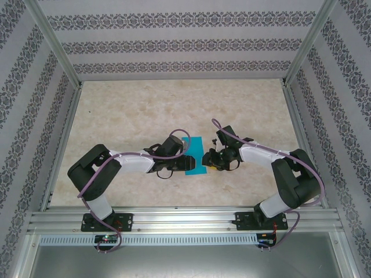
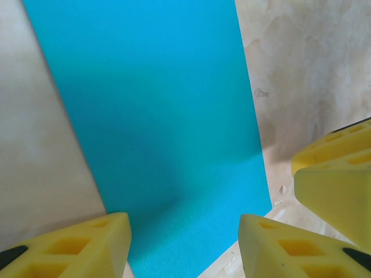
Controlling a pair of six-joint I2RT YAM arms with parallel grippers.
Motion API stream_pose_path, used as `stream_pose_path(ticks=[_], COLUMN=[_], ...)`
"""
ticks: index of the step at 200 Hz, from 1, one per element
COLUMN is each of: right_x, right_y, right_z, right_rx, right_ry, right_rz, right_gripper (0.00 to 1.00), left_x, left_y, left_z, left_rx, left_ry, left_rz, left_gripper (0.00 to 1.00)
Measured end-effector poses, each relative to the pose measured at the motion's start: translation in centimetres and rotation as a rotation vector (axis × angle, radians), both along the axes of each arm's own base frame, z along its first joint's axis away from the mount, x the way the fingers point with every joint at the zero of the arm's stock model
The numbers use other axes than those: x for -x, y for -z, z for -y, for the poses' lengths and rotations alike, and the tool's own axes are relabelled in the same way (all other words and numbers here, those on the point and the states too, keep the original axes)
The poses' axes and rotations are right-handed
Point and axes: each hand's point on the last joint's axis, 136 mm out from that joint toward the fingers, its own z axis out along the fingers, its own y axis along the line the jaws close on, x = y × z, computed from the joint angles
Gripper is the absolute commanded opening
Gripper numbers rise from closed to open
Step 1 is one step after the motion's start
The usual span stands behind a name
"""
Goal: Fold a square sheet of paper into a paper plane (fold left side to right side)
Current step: Fold the triangle a second time at the center of the table.
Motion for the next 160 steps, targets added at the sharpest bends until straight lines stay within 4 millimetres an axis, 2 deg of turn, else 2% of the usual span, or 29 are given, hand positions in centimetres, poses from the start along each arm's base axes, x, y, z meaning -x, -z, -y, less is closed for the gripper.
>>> stream_pose_path(ticks=[160], right_x=[1.3], right_y=[1.0], right_z=[-0.6], right_rx=[0.002], right_ry=[-0.018], right_rz=[-0.056], right_gripper=[0.3], left_x=[0.0], left_y=[0.0], left_z=[0.0], left_rx=[0.0], left_ry=[0.0], left_rz=[0.0], left_gripper=[0.54])
